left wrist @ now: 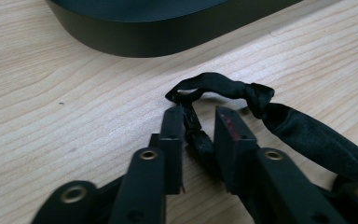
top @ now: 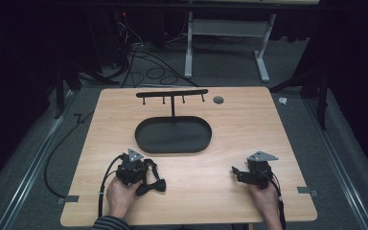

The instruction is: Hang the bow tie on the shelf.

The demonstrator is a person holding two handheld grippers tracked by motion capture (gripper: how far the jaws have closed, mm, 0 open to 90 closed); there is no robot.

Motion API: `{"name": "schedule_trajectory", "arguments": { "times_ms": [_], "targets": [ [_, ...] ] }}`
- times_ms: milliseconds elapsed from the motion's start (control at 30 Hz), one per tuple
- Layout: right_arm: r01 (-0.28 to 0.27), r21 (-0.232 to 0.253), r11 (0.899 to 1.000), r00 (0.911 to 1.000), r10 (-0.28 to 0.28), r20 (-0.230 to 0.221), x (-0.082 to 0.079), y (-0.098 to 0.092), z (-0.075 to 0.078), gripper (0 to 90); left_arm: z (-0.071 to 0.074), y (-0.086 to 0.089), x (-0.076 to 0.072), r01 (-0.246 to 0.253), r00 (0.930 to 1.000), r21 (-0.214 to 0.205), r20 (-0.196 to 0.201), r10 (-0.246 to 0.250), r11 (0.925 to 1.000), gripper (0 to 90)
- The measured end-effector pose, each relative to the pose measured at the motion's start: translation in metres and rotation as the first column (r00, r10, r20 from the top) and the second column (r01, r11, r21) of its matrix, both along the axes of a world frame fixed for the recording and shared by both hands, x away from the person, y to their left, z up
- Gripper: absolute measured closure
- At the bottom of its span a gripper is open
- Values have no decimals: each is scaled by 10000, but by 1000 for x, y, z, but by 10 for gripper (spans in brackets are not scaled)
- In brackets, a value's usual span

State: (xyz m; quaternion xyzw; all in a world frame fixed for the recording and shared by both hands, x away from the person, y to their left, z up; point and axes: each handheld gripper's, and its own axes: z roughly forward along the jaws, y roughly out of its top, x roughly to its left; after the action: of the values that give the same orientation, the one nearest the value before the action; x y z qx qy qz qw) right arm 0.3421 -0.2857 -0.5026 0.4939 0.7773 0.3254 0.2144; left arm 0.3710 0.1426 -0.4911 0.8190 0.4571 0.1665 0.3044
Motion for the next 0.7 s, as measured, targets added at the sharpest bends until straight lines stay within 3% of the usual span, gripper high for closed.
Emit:
{"name": "schedule_trajectory", "arguments": {
  "times_ms": [133, 367, 567, 700],
  "targets": [
    [6, 8, 10000, 10000, -6, -1, 0, 0, 0, 267, 0, 0, 0, 14, 10000, -6, -41, -14, 10000, 842],
    [6, 6, 10000, 10000, -6, -2, 0, 0, 0, 267, 1, 1, 0, 117, 9996, -369, -240, -126, 9992, 869],
    [7, 8, 10000, 10000, -7, -2, 0, 0, 0, 267, 11, 5, -4, 242, 9997, -853, 15, -242, 9961, 870],
    [10, 7, 10000, 10000, -10, -1, 0, 0, 0, 267, 17, 5, -6, 355, 9992, -924, 193, -338, 9951, 870]
  ]
}}
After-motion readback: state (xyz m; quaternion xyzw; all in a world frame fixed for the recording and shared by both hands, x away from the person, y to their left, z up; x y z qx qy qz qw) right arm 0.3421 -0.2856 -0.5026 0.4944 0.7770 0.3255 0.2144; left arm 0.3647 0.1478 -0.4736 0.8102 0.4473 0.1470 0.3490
